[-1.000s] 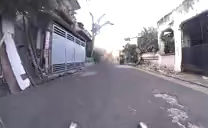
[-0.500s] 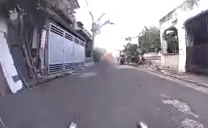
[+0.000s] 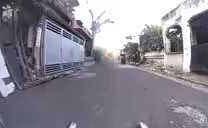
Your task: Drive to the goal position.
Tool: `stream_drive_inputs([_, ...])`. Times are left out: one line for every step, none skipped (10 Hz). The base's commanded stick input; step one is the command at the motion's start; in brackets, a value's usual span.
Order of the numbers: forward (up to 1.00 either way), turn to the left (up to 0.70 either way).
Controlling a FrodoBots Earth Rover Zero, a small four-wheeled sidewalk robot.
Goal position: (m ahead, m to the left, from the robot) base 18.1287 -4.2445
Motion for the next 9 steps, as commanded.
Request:
stream_drive_inputs([0.7,0.0])
stream_drive_inputs([0.7,0.0])
stream_drive_inputs([0.7,0.0])
stream_drive_inputs([0.7,0.0])
stream_drive_inputs([0.7,0.0])
stream_drive_inputs([0.7,0.0])
stream_drive_inputs([0.7,0.0])
stream_drive_inputs([0.7,0.0])
stream_drive_inputs([0.7,0.0])
